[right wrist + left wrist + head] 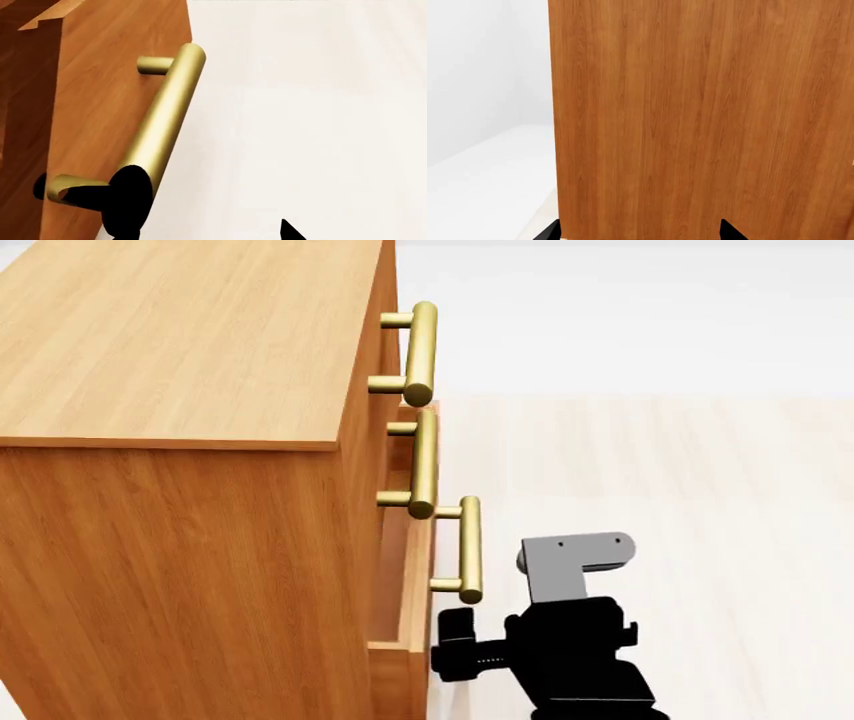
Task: Put the bowl in the bottom drawer of the cabinet and close it.
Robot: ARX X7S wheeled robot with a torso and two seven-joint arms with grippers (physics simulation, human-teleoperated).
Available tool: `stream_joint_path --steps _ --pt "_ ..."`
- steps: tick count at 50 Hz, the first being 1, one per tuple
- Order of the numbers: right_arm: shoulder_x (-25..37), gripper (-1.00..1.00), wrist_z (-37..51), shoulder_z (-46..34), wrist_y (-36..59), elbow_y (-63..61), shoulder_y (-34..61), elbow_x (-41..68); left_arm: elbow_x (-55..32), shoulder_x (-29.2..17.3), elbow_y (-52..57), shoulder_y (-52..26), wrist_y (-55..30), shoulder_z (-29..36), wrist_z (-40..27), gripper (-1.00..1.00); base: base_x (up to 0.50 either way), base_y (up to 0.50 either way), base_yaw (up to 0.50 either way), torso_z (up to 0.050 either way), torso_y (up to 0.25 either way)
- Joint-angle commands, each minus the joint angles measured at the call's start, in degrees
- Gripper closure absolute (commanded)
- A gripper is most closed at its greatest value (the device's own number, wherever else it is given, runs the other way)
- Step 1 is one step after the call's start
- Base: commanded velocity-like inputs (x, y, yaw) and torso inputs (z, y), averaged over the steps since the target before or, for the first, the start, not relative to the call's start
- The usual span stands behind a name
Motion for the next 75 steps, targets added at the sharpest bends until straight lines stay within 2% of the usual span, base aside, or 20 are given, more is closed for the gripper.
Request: stream_joint_path --steps 1,10,27,44,60,68,72,75 --pt "-1.31 -1.0 -1.14 -0.61 1.7 -0.03 1.95 0.87 -0.71 -0.15 -0.41 -0.09 0.9 0.12 0.02 -1.0 0.0 0.0 0.0 0.0 0.0" --pt "-1.6 -1.0 -1.05 -3.78 1.68 -0.03 1.7 3.95 -1.02 -0.4 -0.31 -0.09 0.86 0.26 -0.26 -1.0 0.0 0.0 0.0 0.0 0.0" --pt "-1.66 -1.0 0.46 -19.57 1.13 -0.03 1.18 19.33 -1.34 -0.89 0.09 0.16 0.96 0.56 -0.79 -1.0 0.0 0.0 0.0 0.0 0.0" --pt "-1.66 -1.0 1.0 -26.52 0.36 -0.02 1.28 27.2 -1.56 -1.24 -0.37 0.01 1.44 0.95 -1.11 -1.0 0.0 0.0 0.0 0.0 0.0" --pt "-1.67 -1.0 1.85 -38.59 -0.67 -0.02 1.66 38.92 -1.71 -1.64 -0.16 0.01 1.42 1.28 -1.58 -1.0 0.0 0.0 0.0 0.0 0.0" --pt "-1.67 -1.0 2.12 -47.9 -1.6 -0.03 2.1 47.78 -1.89 -1.88 0.04 0.11 1.38 1.4 -1.8 -1.0 0.0 0.0 0.0 0.0 0.0" --pt "-1.66 -1.0 2.41 -46.9 -1.25 -0.02 1.91 46.86 -1.79 -1.95 -0.01 0.08 1.46 1.52 -1.91 -1.0 0.0 0.0 0.0 0.0 0.0" --pt "-1.65 -1.0 2.36 -42.93 -0.82 -0.02 1.3 43.05 -1.92 -2.02 -0.04 0.04 1.44 1.56 -1.97 -1.0 0.0 0.0 0.0 0.0 0.0"
